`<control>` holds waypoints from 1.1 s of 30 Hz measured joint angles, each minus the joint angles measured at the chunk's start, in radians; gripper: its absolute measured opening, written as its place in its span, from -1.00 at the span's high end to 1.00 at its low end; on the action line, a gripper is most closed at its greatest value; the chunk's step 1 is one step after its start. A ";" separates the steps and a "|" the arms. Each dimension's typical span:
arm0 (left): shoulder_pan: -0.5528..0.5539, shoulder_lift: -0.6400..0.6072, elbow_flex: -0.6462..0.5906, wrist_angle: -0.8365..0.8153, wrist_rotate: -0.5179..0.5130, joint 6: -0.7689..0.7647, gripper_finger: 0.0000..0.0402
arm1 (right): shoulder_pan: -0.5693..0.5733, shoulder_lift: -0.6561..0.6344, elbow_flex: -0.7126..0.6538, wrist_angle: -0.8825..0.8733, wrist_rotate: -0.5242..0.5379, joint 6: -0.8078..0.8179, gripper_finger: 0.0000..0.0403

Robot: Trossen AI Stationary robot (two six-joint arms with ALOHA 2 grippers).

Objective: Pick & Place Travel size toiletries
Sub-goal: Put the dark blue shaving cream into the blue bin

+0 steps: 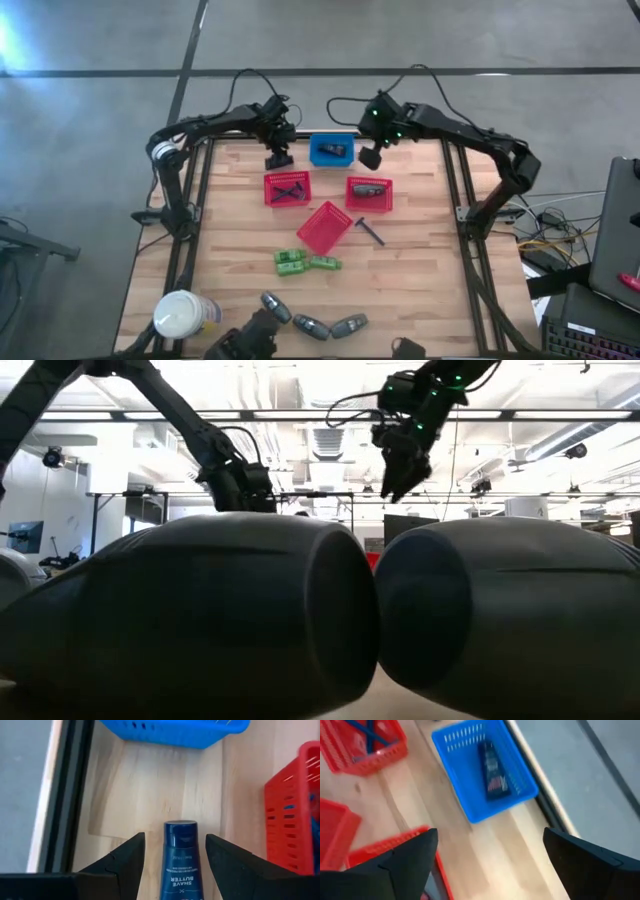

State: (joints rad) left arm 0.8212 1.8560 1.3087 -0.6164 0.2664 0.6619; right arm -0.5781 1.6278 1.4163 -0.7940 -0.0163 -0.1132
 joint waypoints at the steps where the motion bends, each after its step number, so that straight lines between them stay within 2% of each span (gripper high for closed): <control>1: -0.001 0.009 0.000 -0.002 -0.006 -0.006 -0.06 | 0.001 -0.013 -0.025 0.001 0.009 0.006 -0.79; 8: -0.002 0.026 -0.004 -0.023 -0.014 -0.015 -0.06 | 0.011 -0.056 -0.136 0.027 0.021 0.042 -0.76; 23: -0.005 0.105 -0.004 -0.008 -0.017 -0.010 -0.03 | 0.008 -0.056 -0.146 0.072 0.046 0.032 -0.65; 26: -0.005 0.105 -0.004 -0.003 -0.023 -0.004 0.12 | 0.009 -0.056 -0.146 0.068 0.046 0.032 -0.63; 33: -0.002 0.092 0.010 -0.023 -0.034 -0.006 0.69 | 0.009 -0.071 -0.146 0.065 0.046 0.041 -0.64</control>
State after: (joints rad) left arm 0.8188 1.9477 1.3188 -0.6395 0.2327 0.6559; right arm -0.5694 1.5564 1.2701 -0.7285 0.0296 -0.0720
